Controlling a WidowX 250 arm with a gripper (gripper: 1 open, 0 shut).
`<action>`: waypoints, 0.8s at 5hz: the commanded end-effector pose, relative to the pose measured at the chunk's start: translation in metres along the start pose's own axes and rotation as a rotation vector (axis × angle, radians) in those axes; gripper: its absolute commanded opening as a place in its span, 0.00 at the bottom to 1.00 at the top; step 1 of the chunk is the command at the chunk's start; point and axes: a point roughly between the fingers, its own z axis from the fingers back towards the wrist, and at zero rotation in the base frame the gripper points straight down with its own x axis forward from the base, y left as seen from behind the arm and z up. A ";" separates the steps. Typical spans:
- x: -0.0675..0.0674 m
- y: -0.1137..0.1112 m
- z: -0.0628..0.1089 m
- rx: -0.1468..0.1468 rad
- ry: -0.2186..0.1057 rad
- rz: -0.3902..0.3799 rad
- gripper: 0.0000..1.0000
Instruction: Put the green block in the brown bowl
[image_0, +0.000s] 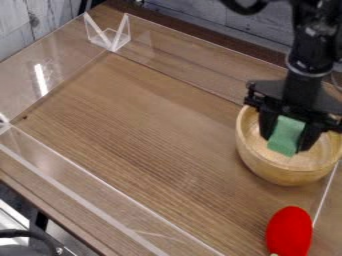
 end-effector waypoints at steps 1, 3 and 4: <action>0.012 0.001 0.023 -0.033 -0.070 0.014 0.00; 0.013 0.020 0.016 -0.035 -0.062 0.023 0.00; 0.017 0.032 0.013 -0.039 -0.056 0.000 0.00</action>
